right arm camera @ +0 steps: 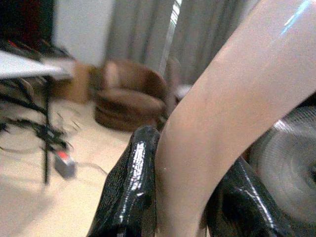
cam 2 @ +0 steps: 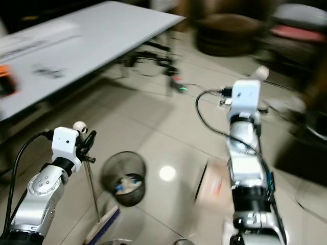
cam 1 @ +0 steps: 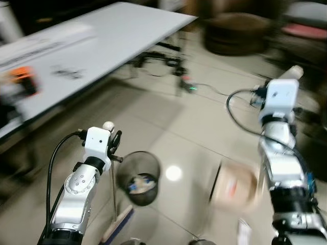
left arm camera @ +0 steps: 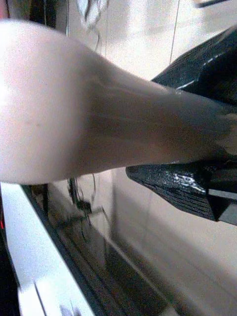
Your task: Sweep floor
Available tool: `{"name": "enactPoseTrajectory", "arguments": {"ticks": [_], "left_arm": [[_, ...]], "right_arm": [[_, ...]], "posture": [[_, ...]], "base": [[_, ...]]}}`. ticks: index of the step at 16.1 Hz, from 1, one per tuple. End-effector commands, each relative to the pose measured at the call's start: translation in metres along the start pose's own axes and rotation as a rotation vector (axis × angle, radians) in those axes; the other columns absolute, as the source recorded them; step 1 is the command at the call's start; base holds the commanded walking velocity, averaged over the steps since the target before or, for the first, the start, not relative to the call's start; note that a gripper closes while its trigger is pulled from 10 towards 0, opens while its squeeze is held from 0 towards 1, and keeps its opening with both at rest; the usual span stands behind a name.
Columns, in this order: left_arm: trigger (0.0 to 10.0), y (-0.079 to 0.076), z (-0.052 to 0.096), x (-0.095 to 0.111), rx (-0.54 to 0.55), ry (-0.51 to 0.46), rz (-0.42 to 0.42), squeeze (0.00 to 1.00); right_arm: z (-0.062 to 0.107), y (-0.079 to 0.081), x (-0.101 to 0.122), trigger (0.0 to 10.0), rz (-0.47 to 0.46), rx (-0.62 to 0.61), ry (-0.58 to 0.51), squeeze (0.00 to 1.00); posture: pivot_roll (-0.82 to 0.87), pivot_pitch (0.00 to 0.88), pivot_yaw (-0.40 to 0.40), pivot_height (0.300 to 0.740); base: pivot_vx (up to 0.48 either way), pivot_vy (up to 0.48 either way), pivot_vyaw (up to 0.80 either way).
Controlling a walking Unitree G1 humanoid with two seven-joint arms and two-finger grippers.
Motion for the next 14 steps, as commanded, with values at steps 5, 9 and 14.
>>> {"name": "enactPoseTrajectory", "arguments": {"ticks": [5,9,14], "left_arm": [[10.0,-0.005,-0.003,0.008,-0.039,-0.038,0.015,0.00],[10.0,-0.003,-0.003,0.012,-0.026,-0.062,0.019,0.00],[10.0,-0.006,-0.013,0.020,-0.037,-0.084,-0.032,0.00]], "right_arm": [[0.012,0.023,0.018,10.0,-0.064,0.066,-0.039,0.00],[0.019,0.034,0.014,10.0,-0.072,0.105,-0.020,0.00],[0.023,0.040,0.012,10.0,-0.067,0.139,-0.006,0.00]], "posture": [[-0.01,0.021,0.039,0.740],[-0.02,0.012,0.037,0.740],[-0.02,0.000,0.044,0.740]], "base": [[0.000,0.000,-0.80],[0.000,0.000,-0.80],[0.000,0.000,-0.80]]}}
Point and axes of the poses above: a point about 5 cm out from each wrist's last joint towards the gripper, its own z axis pointing back from the gripper into the wrist, its own x axis along the axis of the wrist's last joint, y = z × x, the point moved 5 cm from there along -z, pointing out of the wrist towards the gripper, and after that the axes turned 15 degrees about z, right-handed, at the moved point
